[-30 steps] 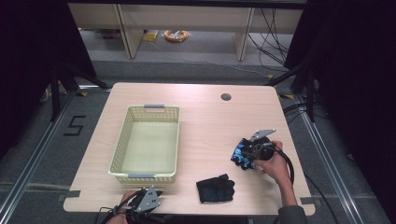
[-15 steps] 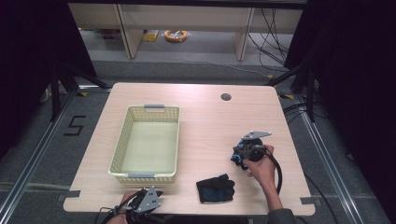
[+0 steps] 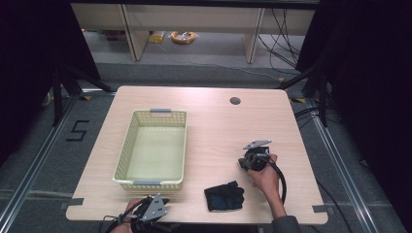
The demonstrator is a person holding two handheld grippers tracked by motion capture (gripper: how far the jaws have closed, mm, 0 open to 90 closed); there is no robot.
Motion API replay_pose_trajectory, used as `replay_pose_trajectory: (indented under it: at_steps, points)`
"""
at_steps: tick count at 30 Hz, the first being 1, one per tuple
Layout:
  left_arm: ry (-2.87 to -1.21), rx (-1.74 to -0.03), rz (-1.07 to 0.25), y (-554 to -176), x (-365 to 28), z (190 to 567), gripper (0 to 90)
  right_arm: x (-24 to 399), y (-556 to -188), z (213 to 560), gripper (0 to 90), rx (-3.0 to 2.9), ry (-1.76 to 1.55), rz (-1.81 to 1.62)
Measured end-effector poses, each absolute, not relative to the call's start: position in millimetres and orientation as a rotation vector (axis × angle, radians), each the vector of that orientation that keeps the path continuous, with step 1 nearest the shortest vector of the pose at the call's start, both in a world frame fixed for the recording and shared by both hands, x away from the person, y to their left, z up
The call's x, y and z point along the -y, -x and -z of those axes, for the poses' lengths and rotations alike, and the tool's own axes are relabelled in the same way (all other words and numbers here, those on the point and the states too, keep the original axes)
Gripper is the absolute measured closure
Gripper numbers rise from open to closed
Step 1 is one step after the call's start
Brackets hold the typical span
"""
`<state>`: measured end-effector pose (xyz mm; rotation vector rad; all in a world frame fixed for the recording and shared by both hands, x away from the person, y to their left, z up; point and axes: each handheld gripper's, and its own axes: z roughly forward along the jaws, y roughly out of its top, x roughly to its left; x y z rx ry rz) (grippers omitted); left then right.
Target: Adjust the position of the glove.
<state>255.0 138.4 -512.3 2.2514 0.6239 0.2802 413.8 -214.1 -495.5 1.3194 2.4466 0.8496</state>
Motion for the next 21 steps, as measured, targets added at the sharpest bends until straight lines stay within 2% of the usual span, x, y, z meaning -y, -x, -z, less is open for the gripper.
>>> replay_pose_trajectory:
  at_steps: [10, 13, 21]
  points:
    - [-2.254, -0.621, -0.287, -255, -138, 512, 17.6, 255, -393, 494, 90.0, -2.379, -1.316, -0.807]
    - [-2.253, -0.627, -0.288, -255, -138, 511, 17.6, 262, -390, 491, 90.0, -2.369, -1.402, -0.829]
    - [-2.241, -0.631, -0.288, -254, -139, 511, 17.6, 257, -392, 492, 90.0, -2.411, -1.398, -0.804]
